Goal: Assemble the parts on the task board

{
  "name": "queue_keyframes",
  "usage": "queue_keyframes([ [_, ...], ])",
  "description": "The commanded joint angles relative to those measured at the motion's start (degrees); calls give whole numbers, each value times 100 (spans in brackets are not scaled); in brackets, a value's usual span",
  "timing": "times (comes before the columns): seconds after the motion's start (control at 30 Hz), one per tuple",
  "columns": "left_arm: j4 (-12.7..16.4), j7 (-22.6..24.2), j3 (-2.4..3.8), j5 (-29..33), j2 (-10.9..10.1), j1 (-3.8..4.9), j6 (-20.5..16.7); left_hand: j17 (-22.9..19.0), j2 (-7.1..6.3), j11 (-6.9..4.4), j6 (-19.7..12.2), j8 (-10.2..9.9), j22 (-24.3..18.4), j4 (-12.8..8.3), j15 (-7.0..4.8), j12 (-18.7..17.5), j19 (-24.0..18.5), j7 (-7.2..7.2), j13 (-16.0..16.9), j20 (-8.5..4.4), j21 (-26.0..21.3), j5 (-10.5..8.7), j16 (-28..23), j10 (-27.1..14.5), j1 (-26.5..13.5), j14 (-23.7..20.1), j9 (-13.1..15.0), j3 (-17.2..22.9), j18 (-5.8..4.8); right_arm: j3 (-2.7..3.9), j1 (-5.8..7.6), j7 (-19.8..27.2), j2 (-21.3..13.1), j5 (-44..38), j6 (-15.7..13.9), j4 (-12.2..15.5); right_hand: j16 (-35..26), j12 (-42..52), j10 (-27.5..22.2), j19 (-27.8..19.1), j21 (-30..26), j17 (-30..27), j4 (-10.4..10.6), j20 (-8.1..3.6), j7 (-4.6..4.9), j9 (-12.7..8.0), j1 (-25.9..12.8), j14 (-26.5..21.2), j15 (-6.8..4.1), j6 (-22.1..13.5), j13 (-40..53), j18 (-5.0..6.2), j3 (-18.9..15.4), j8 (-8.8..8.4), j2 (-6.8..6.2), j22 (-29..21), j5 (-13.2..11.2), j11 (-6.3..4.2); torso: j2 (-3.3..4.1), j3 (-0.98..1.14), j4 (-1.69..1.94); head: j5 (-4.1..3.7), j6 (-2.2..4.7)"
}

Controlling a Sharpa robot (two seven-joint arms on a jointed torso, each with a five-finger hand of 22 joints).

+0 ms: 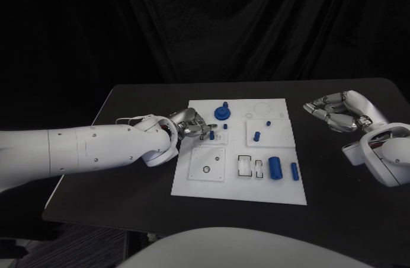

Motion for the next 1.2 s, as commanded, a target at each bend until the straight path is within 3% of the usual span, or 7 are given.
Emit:
queue_keyframes([
  [0.03, 76, -98, 21, 307, -18, 392, 356, 1509, 31, -14, -140, -23, 489, -69, -21, 20, 65, 2, 1509, -5, 68, 31, 15, 597, 166, 596, 81, 31, -75, 4, -14, -99, 0, -2, -8, -3, -33, -14, -46, -27, -29, -6, 8, 6, 18, -9, 57, 80, -39, 30, -297, -12, -3, -29, -2, 93, 34, -7, -2, -6, -1, 14, 1],
  [0.2, -193, -588, -12, 1303, 98, 901, 1631, 1509, 102, 10, -282, -48, 535, -142, 2, 20, 81, 29, 1509, 15, 93, -7, 15, 597, 389, 596, 180, 126, -86, 4, -13, -105, 41, -2, -6, -30, -34, -17, -50, -27, -30, -6, 9, 6, 19, -9, 54, 80, -39, 30, -303, -12, -5, -30, -3, 93, 33, -7, -12, -2, -8, 55, 1],
  [0.37, -666, -1109, -24, 1915, 340, 1190, 2839, 1509, 139, 25, -264, -89, 551, -112, 19, 20, 78, 43, 1509, 31, 96, -103, 15, 597, 409, 596, 146, 140, -87, 4, -13, -113, 71, -2, -3, -36, -34, -17, -50, -27, -30, -6, 9, 6, 19, -9, 54, 80, -39, 30, -303, -12, -5, -30, -3, 93, 33, -7, -19, 16, -26, 79, 1],
  [0.53, -1023, -1470, -28, 2092, 627, 1294, 3520, 1509, 148, 44, -127, -347, 521, -80, 37, 20, 27, 61, 1509, 52, 46, -186, 15, 597, 469, 596, -226, 158, -69, 4, -12, -118, 72, -2, 4, -35, -34, -12, -43, -27, -32, -6, 10, 6, 19, -10, 52, 80, -38, 30, -292, -12, -7, -30, -5, 93, 33, -6, -4, 4, 6, 45, 1],
  [0.73, -1298, -1829, -29, 1810, 951, 1333, 4039, 1509, 161, 81, 36, -687, 479, -42, 65, 20, -28, 93, 1509, 78, -26, -332, 15, 597, 475, 596, -740, 166, -48, 4, -13, -118, 77, -2, 15, -39, -32, -15, -46, -27, -35, -4, 8, 6, 18, -10, 53, 80, -38, 32, -298, -11, -8, -29, -5, 92, 35, -7, -11, 16, -1, 68, 1],
  [0.87, -1529, -1961, -29, 1667, 1184, 1340, 4259, 1509, 166, 84, 76, -761, 461, -51, 70, 20, -46, 104, 1509, 85, -51, -377, 15, 597, 484, 596, -851, 175, -41, 4, -14, -113, 97, -2, 29, -51, -34, -15, -46, -28, -37, -5, 6, 6, 16, -10, 56, 80, -38, 32, -298, -11, -7, -30, -5, 92, 38, -8, -7, 9, -5, 108, 1],
  [1.2, -1919, -2076, -29, 1374, 1581, 1335, 4512, 1509, 178, 91, 140, -858, 445, -53, 78, 20, -61, 113, 1509, 92, -80, -460, 15, 597, 466, 596, -1007, 181, -33, 4, -14, -118, 108, -2, 52, -39, -36, -16, -47, -28, -40, -7, -4, 6, 13, -10, 72, 80, -39, 33, -300, -10, -2, -30, -5, 91, 51, -11, 9, -4, -19, 87, 1],
])
